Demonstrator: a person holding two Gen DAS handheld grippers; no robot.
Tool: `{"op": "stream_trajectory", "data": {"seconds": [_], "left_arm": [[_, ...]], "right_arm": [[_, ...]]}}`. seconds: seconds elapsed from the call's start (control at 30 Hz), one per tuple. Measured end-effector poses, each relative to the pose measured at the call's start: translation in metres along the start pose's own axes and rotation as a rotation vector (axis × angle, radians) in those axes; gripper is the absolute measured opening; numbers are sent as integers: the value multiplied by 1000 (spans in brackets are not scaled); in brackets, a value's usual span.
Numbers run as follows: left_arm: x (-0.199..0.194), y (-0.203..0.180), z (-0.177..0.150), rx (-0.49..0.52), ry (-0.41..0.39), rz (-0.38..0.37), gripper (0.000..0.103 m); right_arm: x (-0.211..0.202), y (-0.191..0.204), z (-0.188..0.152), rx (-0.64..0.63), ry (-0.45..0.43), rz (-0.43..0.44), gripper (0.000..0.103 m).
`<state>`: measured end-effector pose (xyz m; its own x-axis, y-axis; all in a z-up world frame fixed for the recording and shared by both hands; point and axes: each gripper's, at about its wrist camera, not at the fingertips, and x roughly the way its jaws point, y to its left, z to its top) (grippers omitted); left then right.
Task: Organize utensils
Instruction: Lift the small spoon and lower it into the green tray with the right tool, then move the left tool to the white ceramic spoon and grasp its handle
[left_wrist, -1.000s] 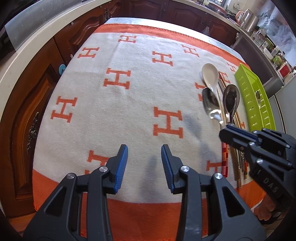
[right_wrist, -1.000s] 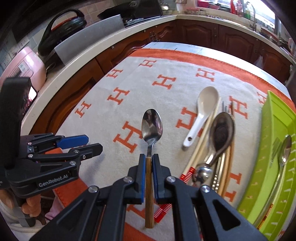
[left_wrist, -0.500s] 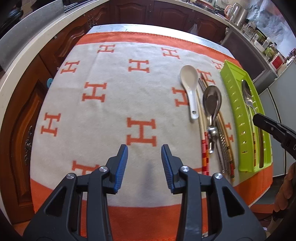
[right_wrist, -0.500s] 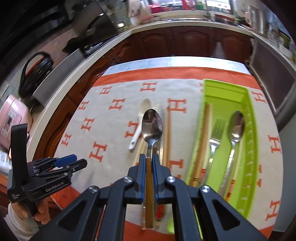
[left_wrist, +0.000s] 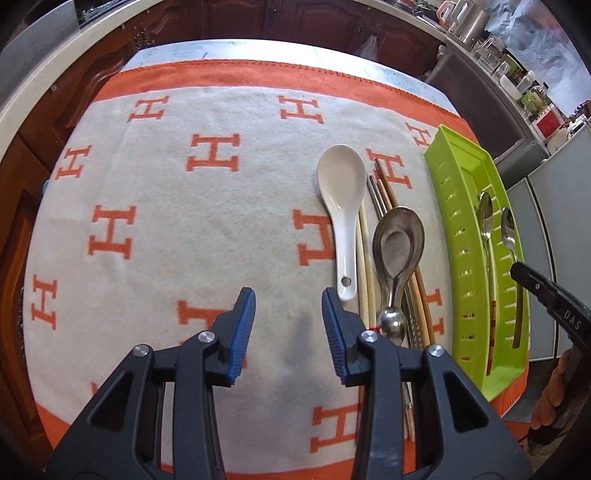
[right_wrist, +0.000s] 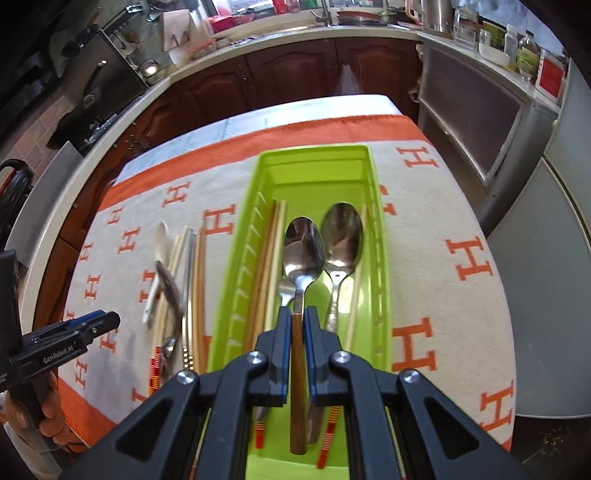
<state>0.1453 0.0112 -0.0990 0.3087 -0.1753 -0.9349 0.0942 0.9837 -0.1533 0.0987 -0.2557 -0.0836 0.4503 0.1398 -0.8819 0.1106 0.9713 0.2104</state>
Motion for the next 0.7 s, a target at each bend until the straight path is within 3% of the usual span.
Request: {"op": "stream_trajectory", "data": {"seconds": [0.17, 0.7], "left_arm": [[17, -3, 13, -9, 20, -10, 34], [26, -14, 37, 1, 1, -18, 34]], "right_arm": [[9, -8, -1, 12, 23, -5, 7], [-7, -3, 1, -3, -37, 81, 7]]}}
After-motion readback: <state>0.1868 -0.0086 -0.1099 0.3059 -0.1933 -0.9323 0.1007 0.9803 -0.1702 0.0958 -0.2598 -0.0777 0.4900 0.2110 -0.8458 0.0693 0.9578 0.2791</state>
